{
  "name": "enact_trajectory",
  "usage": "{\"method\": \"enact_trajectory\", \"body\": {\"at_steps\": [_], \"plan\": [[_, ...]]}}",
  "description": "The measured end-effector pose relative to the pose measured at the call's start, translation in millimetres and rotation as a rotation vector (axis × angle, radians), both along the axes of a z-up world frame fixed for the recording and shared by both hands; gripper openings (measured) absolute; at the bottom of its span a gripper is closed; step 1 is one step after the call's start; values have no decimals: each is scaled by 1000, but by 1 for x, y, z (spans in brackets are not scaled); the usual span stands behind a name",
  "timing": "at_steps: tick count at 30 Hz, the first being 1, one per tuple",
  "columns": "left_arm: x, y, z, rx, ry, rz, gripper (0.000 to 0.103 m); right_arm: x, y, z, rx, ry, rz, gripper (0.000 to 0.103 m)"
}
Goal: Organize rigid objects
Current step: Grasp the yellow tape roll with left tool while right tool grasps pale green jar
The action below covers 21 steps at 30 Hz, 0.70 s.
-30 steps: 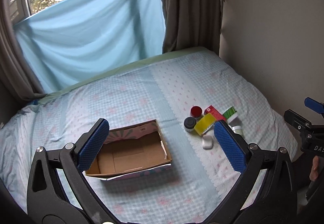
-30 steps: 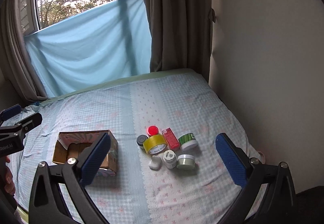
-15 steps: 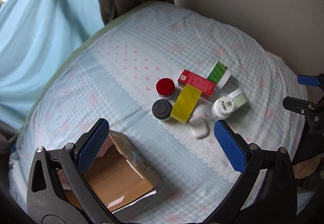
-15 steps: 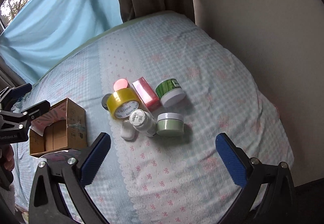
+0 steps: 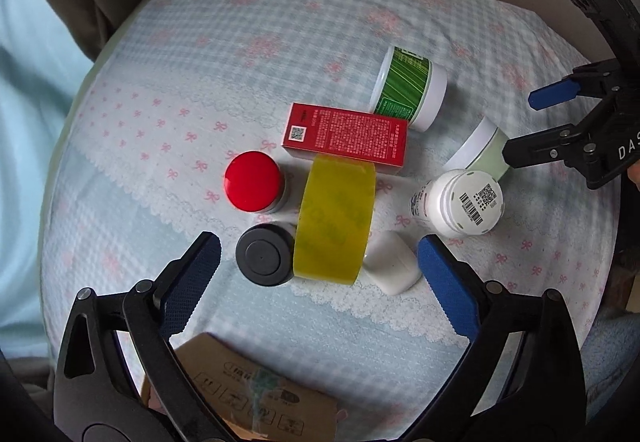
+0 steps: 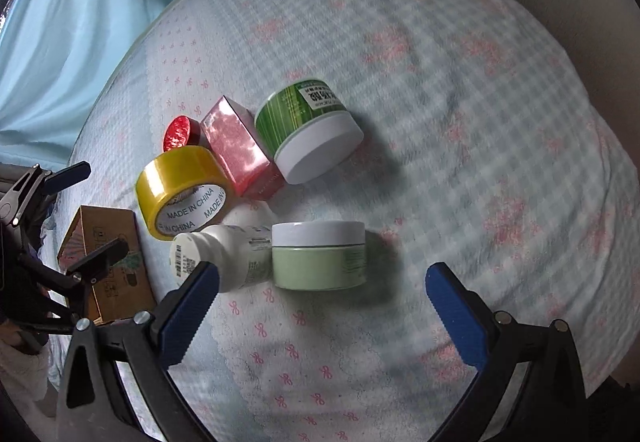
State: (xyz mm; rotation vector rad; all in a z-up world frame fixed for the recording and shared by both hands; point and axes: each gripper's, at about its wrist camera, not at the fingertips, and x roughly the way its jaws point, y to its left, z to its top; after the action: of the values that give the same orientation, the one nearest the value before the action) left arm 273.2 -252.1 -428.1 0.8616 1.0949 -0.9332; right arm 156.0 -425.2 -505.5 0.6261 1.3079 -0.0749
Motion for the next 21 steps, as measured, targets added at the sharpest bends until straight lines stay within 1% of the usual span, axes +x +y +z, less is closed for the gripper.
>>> {"method": "enact_trajectory", "body": {"at_steps": [2, 5, 6, 7, 8, 10, 11, 12, 14, 17, 18, 20, 21], "plan": [[0, -7, -7, 9, 12, -33, 97, 5, -3, -13, 37, 22, 0, 103], [2, -16, -15, 18, 35, -63, 93, 12, -4, -30, 104, 48, 7, 102], [3, -18, -18, 21, 42, -70, 91, 14, -4, -36, 131, 55, 5, 101], [3, -20, -21, 23, 52, -76, 91, 15, -5, -42, 157, 63, 2, 95], [5, -23, -24, 24, 60, -81, 90, 17, -5, -48, 181, 76, 1, 92], [6, -25, -27, 25, 71, -87, 89, 19, -5, -57, 208, 92, 6, 87], [7, -26, -29, 25, 77, -91, 84, 20, -4, -61, 216, 98, 13, 84], [8, -28, -31, 28, 83, -94, 77, 22, -4, -63, 223, 104, 20, 82], [9, -29, -35, 37, 100, -96, 73, 23, -5, -68, 251, 102, 24, 80], [9, -31, -41, 39, 130, -99, 60, 26, -1, -70, 281, 98, 33, 74], [10, -32, -43, 41, 144, -98, 57, 29, 1, -72, 291, 104, 36, 74], [9, -33, -47, 44, 162, -95, 43, 32, 4, -76, 304, 116, 41, 74], [10, -33, -48, 43, 173, -92, 39, 34, 6, -78, 305, 120, 42, 74]]}}
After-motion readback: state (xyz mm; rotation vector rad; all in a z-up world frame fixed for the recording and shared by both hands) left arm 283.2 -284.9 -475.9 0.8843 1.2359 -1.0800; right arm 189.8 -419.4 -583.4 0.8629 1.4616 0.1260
